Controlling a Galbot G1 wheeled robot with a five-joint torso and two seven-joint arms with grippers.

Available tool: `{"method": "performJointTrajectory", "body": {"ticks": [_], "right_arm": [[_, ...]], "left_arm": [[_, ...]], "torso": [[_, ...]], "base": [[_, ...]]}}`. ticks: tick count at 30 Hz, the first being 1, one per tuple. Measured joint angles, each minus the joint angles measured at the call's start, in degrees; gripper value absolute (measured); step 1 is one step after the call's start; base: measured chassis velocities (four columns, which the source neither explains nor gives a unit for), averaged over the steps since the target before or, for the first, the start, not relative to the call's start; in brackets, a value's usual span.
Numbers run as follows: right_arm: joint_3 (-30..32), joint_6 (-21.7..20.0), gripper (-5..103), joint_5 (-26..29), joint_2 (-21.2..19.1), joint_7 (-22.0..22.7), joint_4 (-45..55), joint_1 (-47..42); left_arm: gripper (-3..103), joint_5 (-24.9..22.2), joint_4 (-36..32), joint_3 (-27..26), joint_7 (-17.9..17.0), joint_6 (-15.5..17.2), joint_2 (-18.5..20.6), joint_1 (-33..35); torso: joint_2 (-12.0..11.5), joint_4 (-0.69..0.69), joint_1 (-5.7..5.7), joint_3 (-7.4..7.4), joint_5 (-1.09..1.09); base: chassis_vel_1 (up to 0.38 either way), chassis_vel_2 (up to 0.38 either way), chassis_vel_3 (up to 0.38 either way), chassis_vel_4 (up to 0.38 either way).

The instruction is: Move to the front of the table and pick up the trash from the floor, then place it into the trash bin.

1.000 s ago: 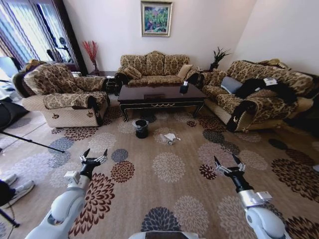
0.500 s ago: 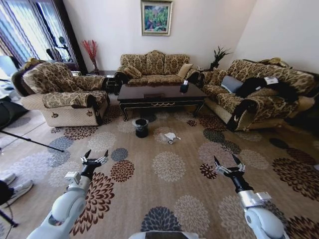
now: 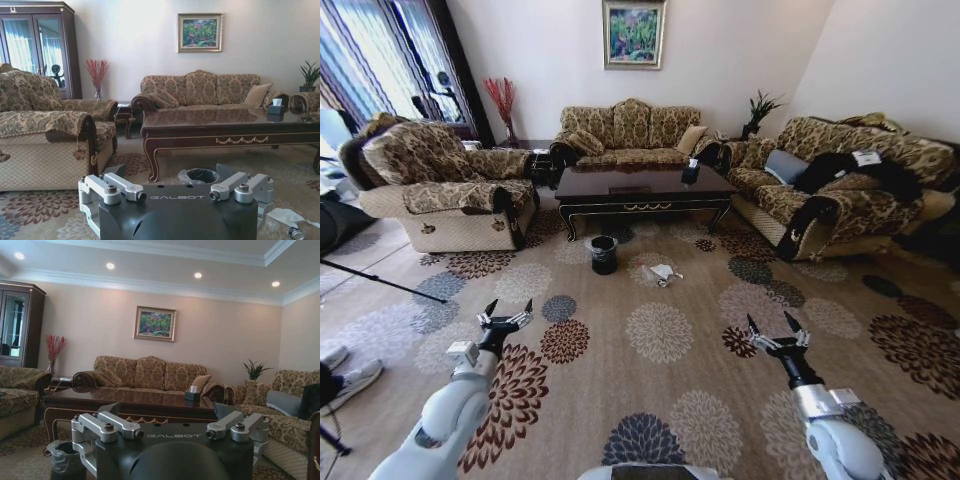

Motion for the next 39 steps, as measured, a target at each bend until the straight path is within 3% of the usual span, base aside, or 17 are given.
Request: {"method": "performJointTrajectory", "body": {"ticks": [39], "right_arm": [[-0.6,1.4,100,-1.7,1.9,-0.9,0.8,-1.1]], "left_arm": [[100,-0.4,-1.5,-0.1,-0.3,0.8,-1.7,0.1]], "torso": [[-10.6,0.00,-4.58,-6.02,0.00]], "base": [[0.000,0.000,0.000,0.000]]}}
